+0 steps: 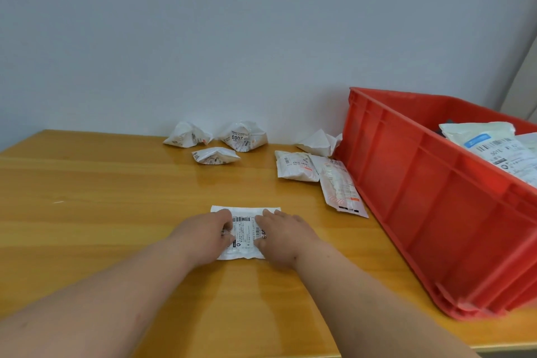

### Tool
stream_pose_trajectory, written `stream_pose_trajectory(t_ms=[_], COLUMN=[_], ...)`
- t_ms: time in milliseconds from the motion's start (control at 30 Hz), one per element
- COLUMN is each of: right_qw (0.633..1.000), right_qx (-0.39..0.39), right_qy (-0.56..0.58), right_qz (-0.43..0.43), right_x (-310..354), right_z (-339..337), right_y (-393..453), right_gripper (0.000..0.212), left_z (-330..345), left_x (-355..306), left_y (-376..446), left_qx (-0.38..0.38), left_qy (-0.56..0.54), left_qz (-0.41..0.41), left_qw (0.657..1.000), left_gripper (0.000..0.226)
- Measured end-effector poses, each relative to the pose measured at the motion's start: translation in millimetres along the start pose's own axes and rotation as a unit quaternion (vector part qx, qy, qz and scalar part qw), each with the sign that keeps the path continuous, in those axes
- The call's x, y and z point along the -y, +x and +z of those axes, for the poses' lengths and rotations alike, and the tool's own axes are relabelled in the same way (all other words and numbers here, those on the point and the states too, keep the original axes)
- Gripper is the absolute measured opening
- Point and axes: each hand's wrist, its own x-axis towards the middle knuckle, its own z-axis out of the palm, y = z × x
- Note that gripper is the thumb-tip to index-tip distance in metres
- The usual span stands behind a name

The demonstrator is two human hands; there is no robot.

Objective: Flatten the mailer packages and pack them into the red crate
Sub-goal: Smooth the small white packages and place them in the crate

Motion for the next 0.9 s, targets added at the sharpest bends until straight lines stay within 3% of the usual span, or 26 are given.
stream_pose_trajectory(t_ms=[133,300,500,600,733,900], right_qw=[0.999,0.999,0.999,1.0,1.0,1.0], right_qx=[0.029,0.028,0.006,-0.004,-0.012,0.002], right_qy=[-0.014,-0.026,-0.028,-0.023,-0.021,-0.015], right_qz=[-0.007,-0.011,-0.014,-0.009,-0.002,-0.004], right_x=[-1,-1,2,4,6,0], right_z=[7,14,11,6,1,0], right_y=[7,9,7,8,9,11], right_gripper=[0.058,0.058,0.057,0.053,0.04,0.052], left_z=[-3,-8,3,9,12,5], left_x=[0,-6,-11,-12,-7,-9], left_y=[4,7,10,8,10,16], left_qx=[0.038,0.066,0.038,0.084,0.13,0.166], left_qy=[0.063,0.155,0.139,0.083,0.089,0.102], left_qz=[0.015,0.054,0.062,0.059,0.064,0.058], left_qw=[0.997,0.984,0.988,0.991,0.985,0.979], left_gripper=[0.051,0.045,0.055,0.061,0.063,0.063])
